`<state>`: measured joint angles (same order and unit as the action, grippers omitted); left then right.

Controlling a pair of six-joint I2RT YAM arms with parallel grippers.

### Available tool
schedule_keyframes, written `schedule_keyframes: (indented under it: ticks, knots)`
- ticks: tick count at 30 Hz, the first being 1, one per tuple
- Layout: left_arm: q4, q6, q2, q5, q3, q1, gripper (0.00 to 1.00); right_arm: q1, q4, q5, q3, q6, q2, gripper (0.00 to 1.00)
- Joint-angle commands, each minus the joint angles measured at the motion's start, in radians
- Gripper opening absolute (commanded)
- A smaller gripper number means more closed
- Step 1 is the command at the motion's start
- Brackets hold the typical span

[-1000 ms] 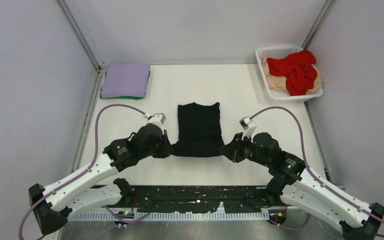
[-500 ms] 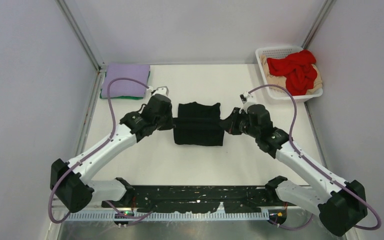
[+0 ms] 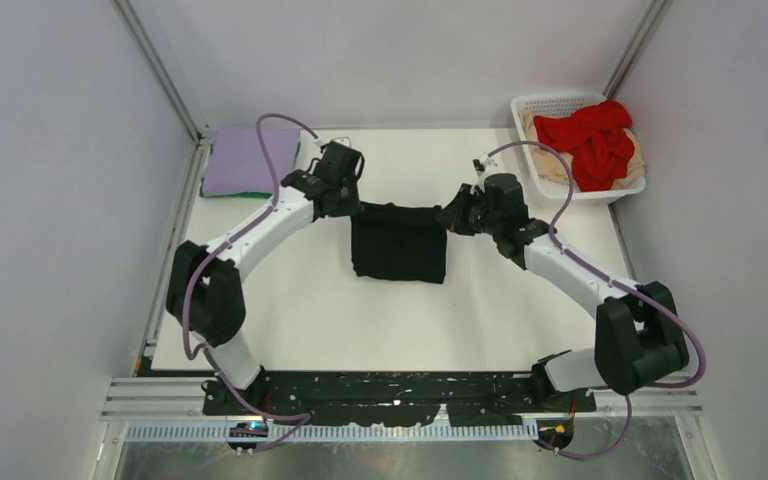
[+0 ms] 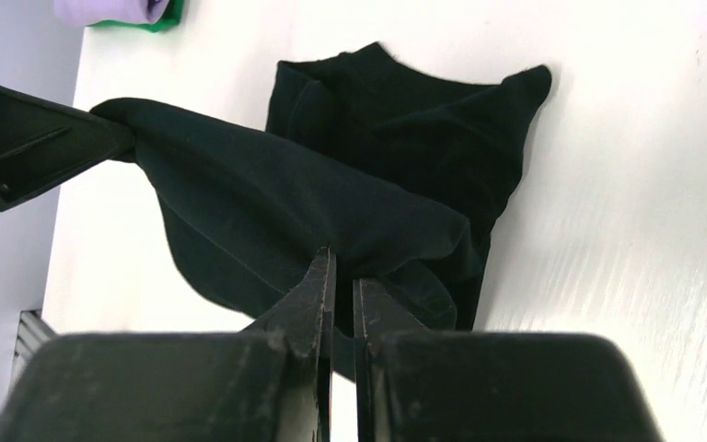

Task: Fold and stack the t-shirts
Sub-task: Fold the long partially folded tshirt into a neat square

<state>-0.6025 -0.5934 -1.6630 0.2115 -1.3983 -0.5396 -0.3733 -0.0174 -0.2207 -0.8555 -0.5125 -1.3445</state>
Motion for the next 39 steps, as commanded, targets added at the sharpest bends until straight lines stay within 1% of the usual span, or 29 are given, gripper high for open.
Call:
schedule_keyframes:
  ticks: [1,7,9,14,24,27,30,34,37,39]
  knots:
    - [-0.016,0.056,-0.1,0.075,-0.123,0.044,0.0,0.029,0.121,0.008,-0.084,0.04,-0.091,0.05]
    - [-0.017,0.072,-0.245,0.023,-0.231,0.086,0.0,0.058,0.162,-0.025,-0.146,0.034,-0.261,0.05]
    - [-0.017,0.079,-0.286,-0.008,-0.261,0.096,0.0,0.066,0.185,-0.049,-0.153,0.025,-0.292,0.05]
    - [0.01,0.09,-0.35,-0.07,-0.303,0.105,0.0,0.078,0.22,-0.052,-0.162,0.005,-0.345,0.05]
    - [0.064,0.106,-0.385,-0.124,-0.328,0.108,0.0,0.083,0.248,0.008,-0.124,-0.006,-0.34,0.05]
    - [0.05,0.108,-0.397,-0.142,-0.345,0.11,0.0,0.083,0.267,0.024,-0.089,-0.015,-0.32,0.05]
    - [0.091,0.111,-0.381,-0.201,-0.313,0.109,0.0,0.084,0.29,0.043,-0.054,-0.022,-0.292,0.05]
    - [0.2,0.114,-0.329,-0.274,-0.232,0.109,0.0,0.083,0.325,0.032,-0.019,-0.027,-0.264,0.05]
    - [0.237,0.116,-0.299,-0.282,-0.198,0.109,0.0,0.083,0.329,0.035,-0.006,-0.024,-0.236,0.05]
    - [0.226,0.118,-0.301,-0.277,-0.208,0.109,0.0,0.084,0.325,0.049,0.001,-0.023,-0.22,0.05]
